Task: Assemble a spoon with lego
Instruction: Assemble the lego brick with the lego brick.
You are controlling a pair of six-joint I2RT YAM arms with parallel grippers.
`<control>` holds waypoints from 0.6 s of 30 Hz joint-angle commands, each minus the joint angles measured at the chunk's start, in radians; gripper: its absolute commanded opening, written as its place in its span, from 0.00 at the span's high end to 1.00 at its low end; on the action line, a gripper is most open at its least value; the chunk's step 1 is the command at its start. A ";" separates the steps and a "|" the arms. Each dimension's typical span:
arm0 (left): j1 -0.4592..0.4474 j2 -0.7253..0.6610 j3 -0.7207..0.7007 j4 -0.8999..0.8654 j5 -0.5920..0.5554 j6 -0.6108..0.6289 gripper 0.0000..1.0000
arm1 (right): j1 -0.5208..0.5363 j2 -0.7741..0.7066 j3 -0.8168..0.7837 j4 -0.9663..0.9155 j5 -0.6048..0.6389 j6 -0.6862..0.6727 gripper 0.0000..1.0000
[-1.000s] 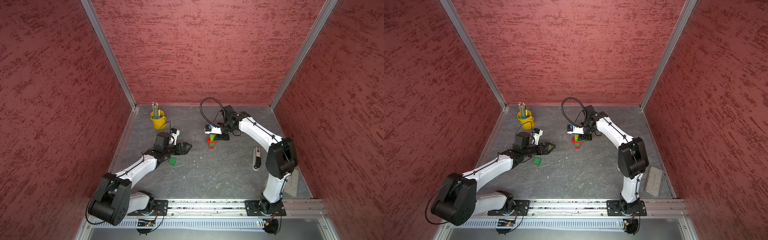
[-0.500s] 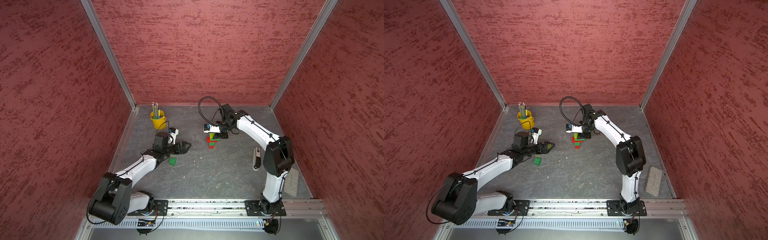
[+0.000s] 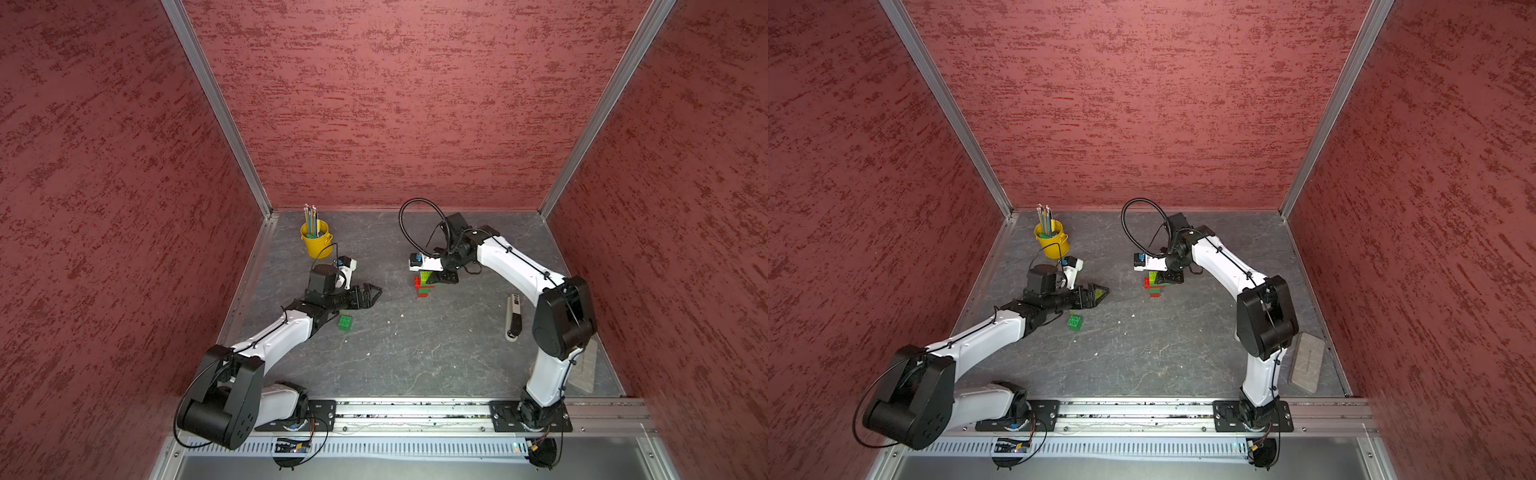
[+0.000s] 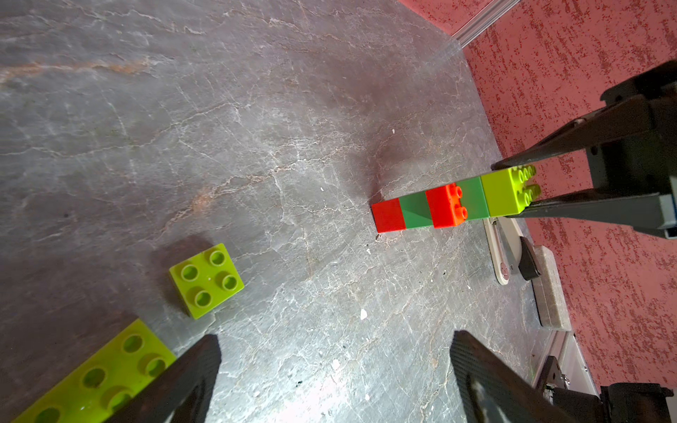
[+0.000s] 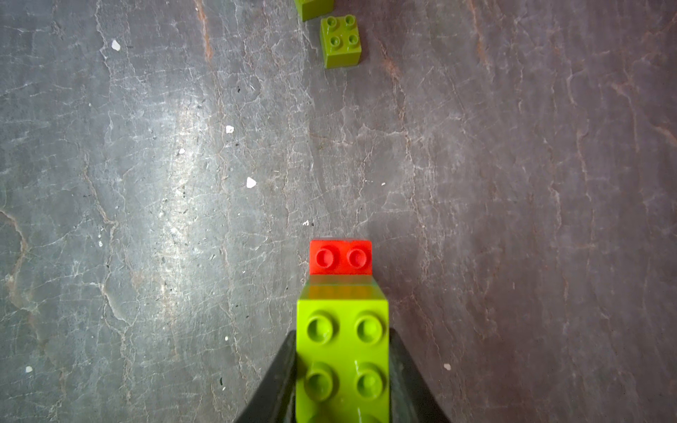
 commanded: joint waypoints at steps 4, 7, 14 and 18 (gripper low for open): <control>0.006 -0.046 -0.014 -0.011 -0.013 0.021 0.00 | 0.004 0.119 -0.058 -0.112 0.074 -0.114 0.96; 0.011 -0.041 -0.019 -0.011 -0.014 0.025 0.00 | 0.004 0.110 -0.037 -0.111 0.074 -0.109 0.94; 0.012 -0.039 -0.018 -0.015 -0.014 0.024 0.00 | 0.033 0.128 0.002 -0.121 0.110 -0.094 0.88; 0.012 -0.055 -0.021 -0.026 -0.024 0.027 0.00 | 0.035 0.110 0.019 -0.114 0.088 -0.104 0.84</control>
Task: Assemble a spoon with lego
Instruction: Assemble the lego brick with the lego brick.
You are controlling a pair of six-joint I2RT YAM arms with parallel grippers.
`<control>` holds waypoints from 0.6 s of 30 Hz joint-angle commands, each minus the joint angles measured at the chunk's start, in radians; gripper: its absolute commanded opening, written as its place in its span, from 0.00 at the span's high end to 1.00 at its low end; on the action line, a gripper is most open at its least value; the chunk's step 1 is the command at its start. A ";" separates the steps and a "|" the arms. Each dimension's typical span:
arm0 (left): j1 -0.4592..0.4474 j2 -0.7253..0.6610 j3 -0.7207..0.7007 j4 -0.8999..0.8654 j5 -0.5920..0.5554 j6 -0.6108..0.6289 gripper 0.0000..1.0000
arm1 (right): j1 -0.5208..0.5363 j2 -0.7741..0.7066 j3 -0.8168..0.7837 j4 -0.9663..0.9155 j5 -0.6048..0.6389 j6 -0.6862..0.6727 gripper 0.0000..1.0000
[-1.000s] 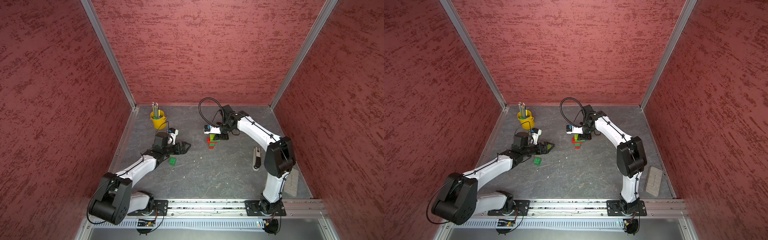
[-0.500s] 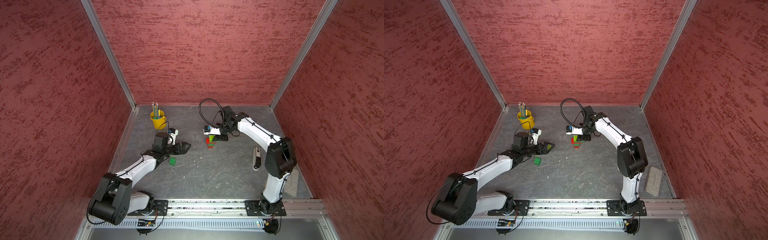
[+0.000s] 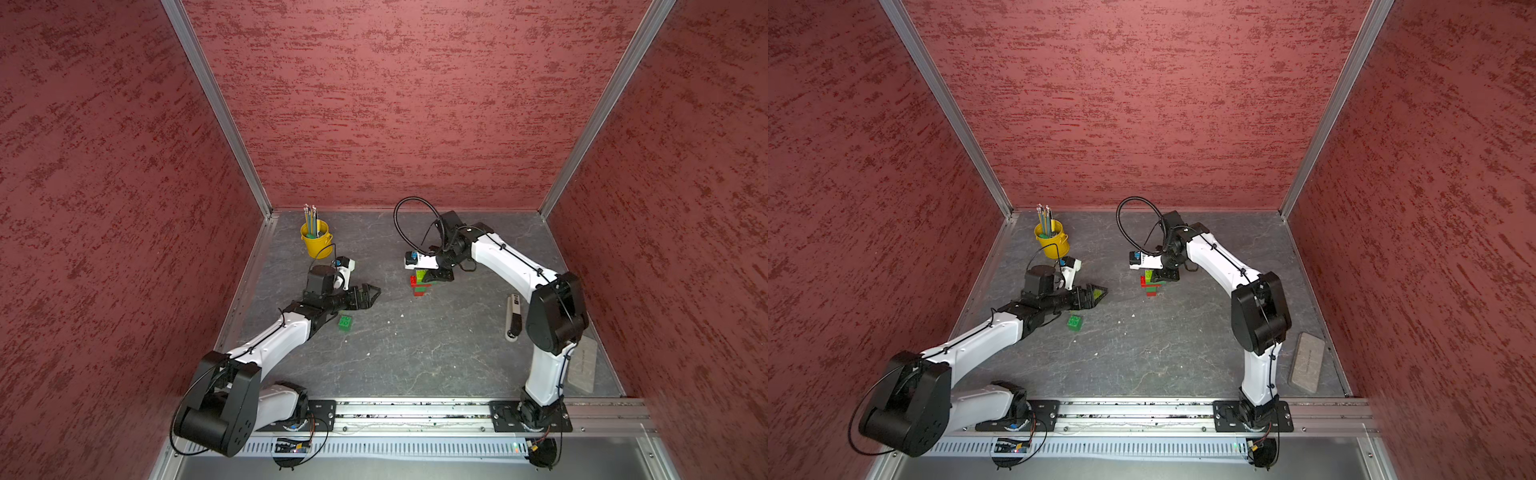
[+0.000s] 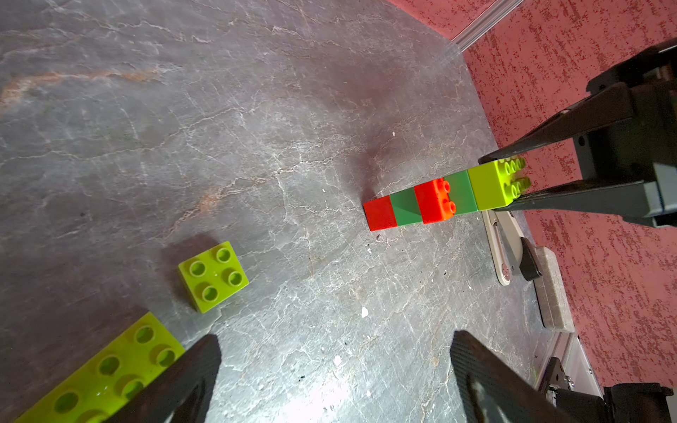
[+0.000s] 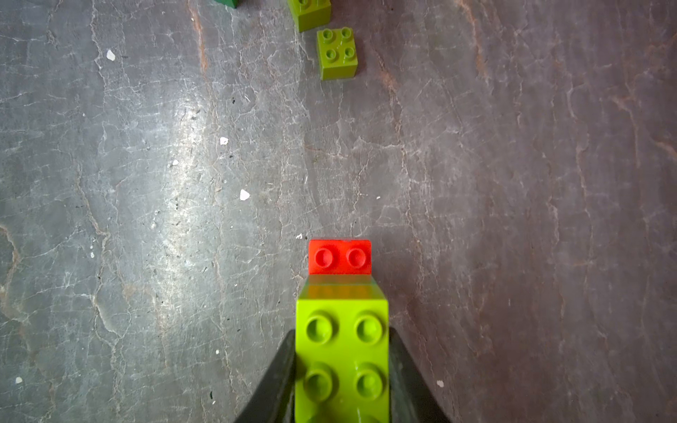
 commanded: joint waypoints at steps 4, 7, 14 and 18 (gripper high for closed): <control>0.005 -0.016 -0.007 -0.005 -0.010 0.018 0.00 | 0.024 0.062 0.004 -0.084 0.063 -0.109 0.78; 0.002 -0.015 -0.003 -0.009 -0.008 0.017 0.00 | 0.027 0.059 0.019 -0.076 0.043 -0.104 0.69; 0.002 -0.033 -0.004 -0.026 -0.019 0.021 0.00 | 0.029 0.053 0.027 -0.068 0.029 -0.098 0.58; 0.002 -0.034 0.000 -0.030 -0.018 0.022 0.00 | 0.027 0.048 0.026 -0.062 0.033 -0.098 0.52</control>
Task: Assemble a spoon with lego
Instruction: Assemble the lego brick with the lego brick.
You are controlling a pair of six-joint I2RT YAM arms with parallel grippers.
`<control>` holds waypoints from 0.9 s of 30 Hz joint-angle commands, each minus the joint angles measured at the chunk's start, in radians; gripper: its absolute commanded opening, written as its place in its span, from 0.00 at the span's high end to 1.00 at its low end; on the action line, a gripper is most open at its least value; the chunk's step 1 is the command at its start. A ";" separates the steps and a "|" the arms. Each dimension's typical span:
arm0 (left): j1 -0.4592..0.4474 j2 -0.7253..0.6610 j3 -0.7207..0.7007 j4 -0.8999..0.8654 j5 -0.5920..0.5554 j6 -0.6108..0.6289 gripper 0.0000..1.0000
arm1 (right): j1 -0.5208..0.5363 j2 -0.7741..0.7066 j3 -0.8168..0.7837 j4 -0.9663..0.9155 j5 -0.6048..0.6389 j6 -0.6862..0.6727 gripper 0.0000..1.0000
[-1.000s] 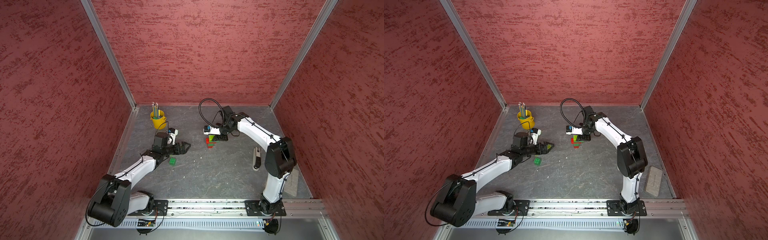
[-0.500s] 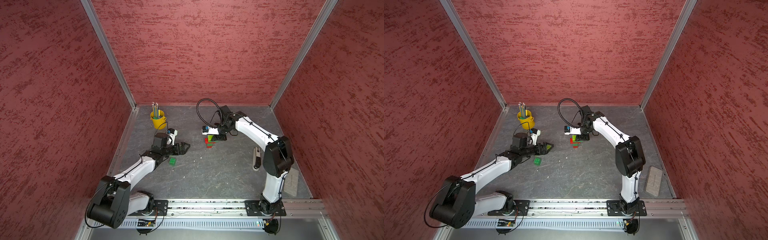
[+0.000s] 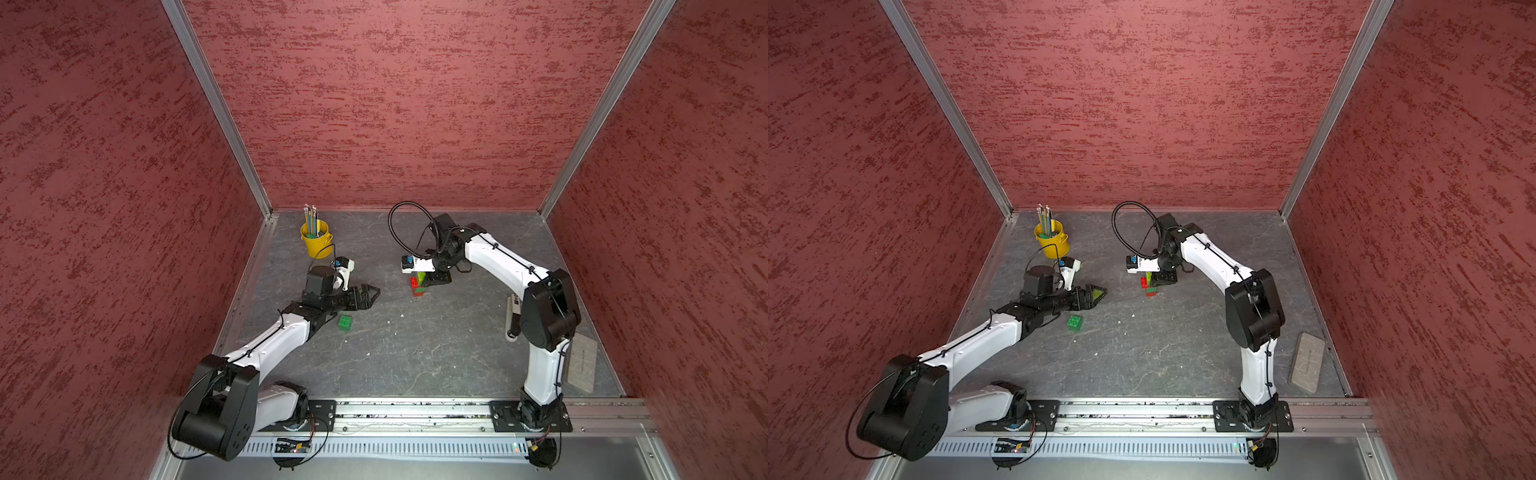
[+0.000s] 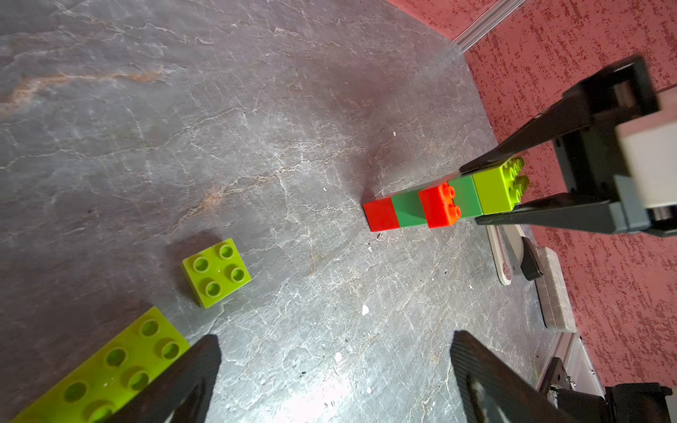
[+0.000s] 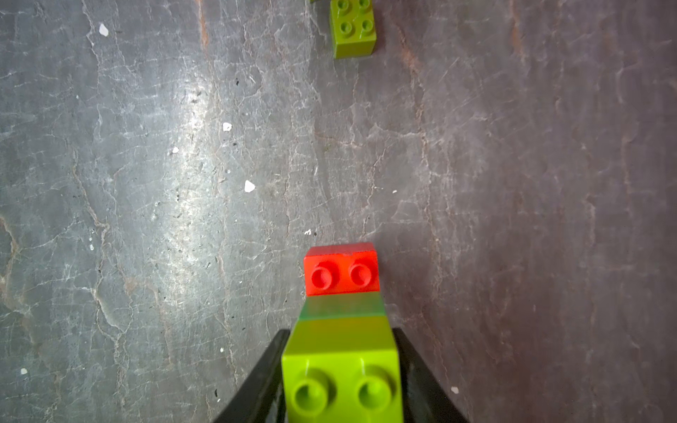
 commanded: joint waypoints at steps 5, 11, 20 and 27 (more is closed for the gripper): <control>0.003 -0.020 0.010 -0.033 -0.018 0.021 0.00 | 0.005 0.000 -0.006 -0.011 -0.011 -0.094 0.48; 0.002 -0.034 0.015 -0.049 -0.023 0.020 0.00 | 0.002 0.000 -0.002 0.008 -0.016 -0.081 0.44; 0.004 -0.050 0.043 -0.124 -0.039 0.024 0.00 | -0.005 0.004 0.023 0.016 -0.017 -0.072 0.36; 0.006 -0.114 0.064 -0.233 -0.081 0.018 0.00 | -0.008 -0.014 0.029 0.043 -0.022 -0.070 0.26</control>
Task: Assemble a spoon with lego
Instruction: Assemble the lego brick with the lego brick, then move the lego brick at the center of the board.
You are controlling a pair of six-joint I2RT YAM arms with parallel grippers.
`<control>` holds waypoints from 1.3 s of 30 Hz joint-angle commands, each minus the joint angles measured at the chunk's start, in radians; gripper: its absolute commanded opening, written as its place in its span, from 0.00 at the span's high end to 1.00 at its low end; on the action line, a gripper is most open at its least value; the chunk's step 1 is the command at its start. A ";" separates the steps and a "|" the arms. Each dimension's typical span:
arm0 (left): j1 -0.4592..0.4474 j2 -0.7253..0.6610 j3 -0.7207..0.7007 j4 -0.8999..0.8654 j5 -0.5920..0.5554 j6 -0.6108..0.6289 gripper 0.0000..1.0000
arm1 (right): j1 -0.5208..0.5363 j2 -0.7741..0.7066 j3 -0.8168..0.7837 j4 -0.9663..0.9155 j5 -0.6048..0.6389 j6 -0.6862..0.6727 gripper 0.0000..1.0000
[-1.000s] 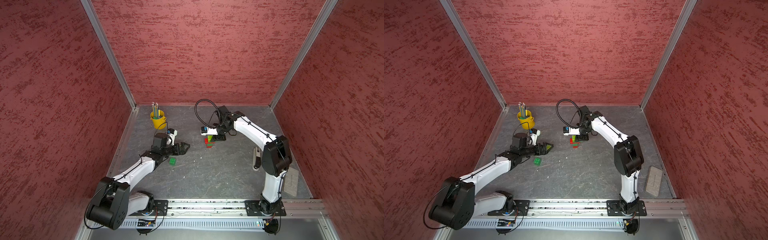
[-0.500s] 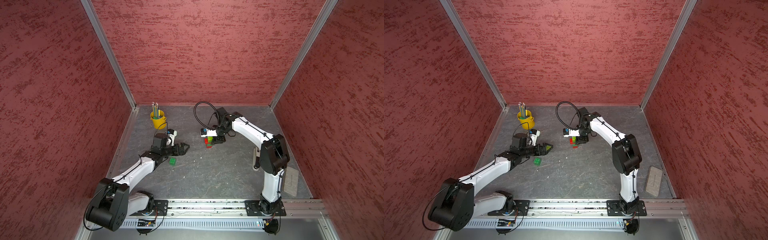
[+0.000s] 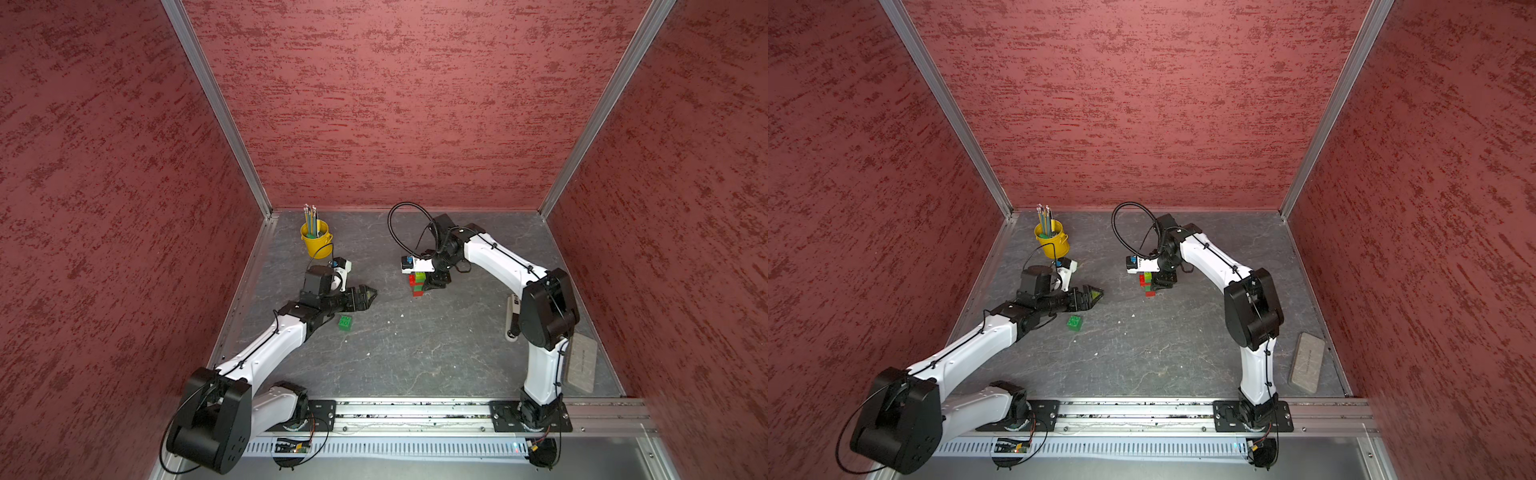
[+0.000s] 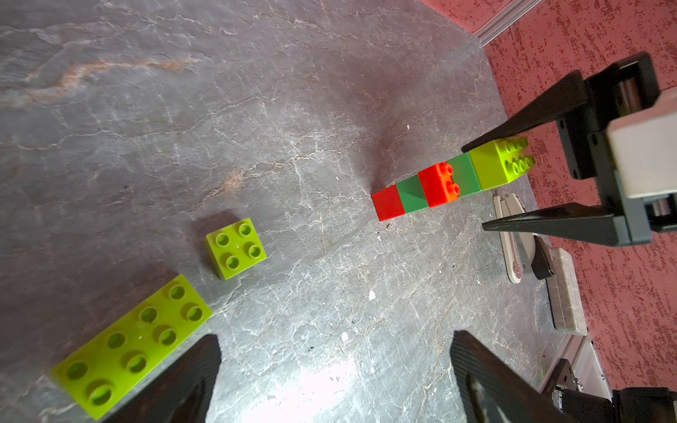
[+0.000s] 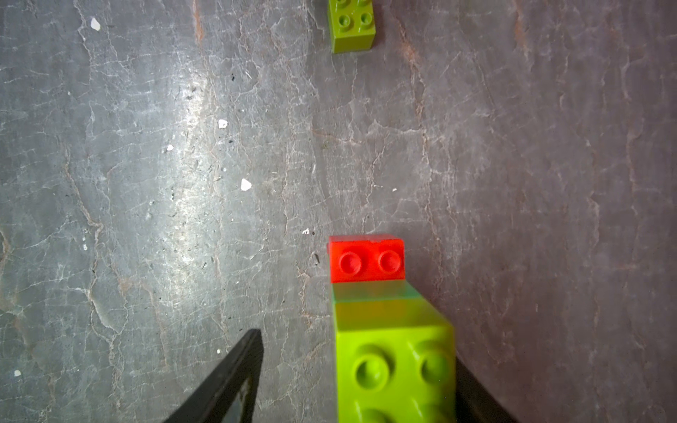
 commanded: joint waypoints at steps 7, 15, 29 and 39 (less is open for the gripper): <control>0.006 -0.087 0.056 -0.196 -0.077 -0.009 0.00 | -0.012 -0.043 0.026 0.063 -0.028 -0.061 0.22; -0.004 -0.117 0.149 -0.481 -0.185 -0.060 0.00 | -0.034 -0.128 -0.005 0.145 -0.042 -0.014 0.17; -0.074 -0.082 0.246 -0.795 -0.295 -0.212 0.11 | -0.060 -0.473 -0.251 0.490 0.038 0.585 0.01; -0.166 0.092 0.258 -0.758 -0.369 -0.139 0.16 | -0.100 -0.586 -0.434 0.686 0.133 0.976 0.01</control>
